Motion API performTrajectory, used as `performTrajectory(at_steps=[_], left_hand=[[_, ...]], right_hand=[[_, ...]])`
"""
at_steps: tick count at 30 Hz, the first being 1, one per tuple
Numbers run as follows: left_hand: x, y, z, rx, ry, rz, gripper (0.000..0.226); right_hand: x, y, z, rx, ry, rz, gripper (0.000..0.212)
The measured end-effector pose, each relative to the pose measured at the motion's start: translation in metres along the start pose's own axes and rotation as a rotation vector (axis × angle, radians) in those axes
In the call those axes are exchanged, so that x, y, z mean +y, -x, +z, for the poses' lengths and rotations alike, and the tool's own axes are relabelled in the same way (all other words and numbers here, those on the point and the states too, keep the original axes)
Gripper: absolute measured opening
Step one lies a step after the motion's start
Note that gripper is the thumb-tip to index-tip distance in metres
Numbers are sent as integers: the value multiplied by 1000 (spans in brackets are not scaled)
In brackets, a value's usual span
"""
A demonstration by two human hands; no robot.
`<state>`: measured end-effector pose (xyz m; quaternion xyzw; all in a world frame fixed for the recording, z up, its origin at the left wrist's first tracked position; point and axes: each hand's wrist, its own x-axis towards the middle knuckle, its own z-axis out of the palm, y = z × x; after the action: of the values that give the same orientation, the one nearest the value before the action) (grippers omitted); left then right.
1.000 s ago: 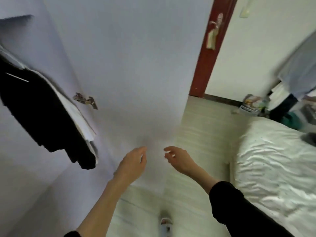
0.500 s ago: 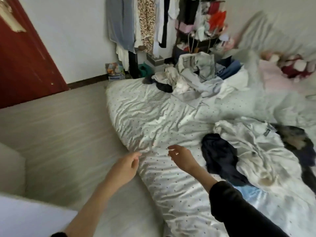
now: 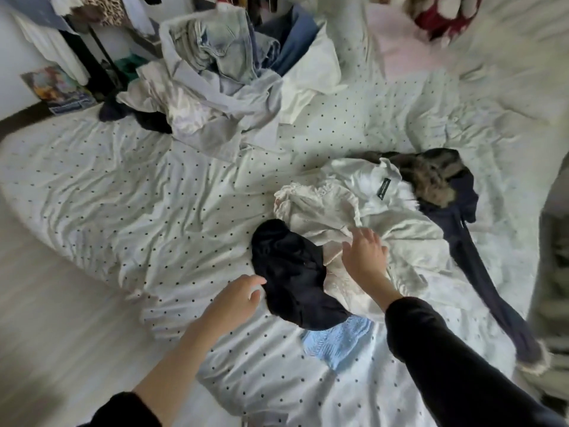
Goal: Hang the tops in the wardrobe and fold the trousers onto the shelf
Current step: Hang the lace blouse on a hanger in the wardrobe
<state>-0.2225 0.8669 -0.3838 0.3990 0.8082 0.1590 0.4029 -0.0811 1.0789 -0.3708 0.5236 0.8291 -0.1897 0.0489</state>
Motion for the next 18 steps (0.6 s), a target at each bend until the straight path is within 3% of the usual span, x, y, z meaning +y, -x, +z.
performTrajectory(at_steps=[4,7,9,11,16,18], left_hand=[[13,-28,5,-17,-11,-20,37],[18,-44,0,1,-26,-19,36],[23,-54,-3,28,-30,-8,35],[33,-64,-4,62,-16,17,36],[82,-88,-4,263,-126,348,53],[107,-98,-4,263,-244,526,60]], right_hand=[[23,-52,6,-38,82,95,55],[32,-74,12,-90,108,171,34],[34,-76,13,-76,19,160,15],[37,-66,11,-95,-175,70,22],[40,-18,-22,-205,-394,-233,24],[42,-4,-32,-294,-512,-281,22]])
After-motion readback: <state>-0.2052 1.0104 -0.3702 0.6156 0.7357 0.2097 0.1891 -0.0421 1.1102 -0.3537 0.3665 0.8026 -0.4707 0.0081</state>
